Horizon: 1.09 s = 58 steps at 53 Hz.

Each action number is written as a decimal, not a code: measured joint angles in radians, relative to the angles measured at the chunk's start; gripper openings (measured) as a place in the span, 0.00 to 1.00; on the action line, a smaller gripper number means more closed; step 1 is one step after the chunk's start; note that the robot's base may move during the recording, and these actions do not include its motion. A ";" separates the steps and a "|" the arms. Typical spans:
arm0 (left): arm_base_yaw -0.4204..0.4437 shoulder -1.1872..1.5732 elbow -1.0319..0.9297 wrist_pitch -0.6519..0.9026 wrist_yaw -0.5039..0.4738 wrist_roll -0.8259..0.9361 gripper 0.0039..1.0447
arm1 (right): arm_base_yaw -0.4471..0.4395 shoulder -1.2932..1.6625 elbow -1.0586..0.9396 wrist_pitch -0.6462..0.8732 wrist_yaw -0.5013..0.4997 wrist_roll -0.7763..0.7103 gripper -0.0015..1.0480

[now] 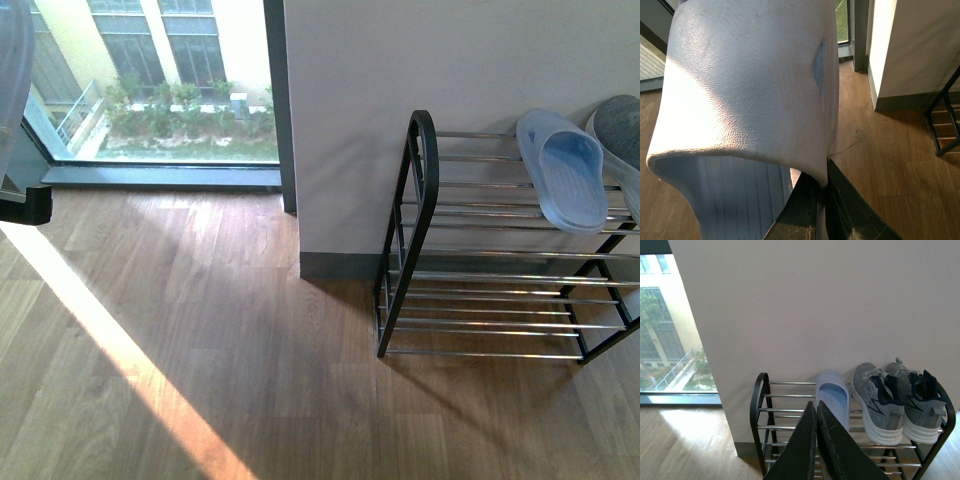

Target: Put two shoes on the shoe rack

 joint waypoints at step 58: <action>0.000 0.000 0.000 0.000 0.000 0.000 0.02 | 0.000 -0.328 0.001 -0.334 0.000 -0.002 0.18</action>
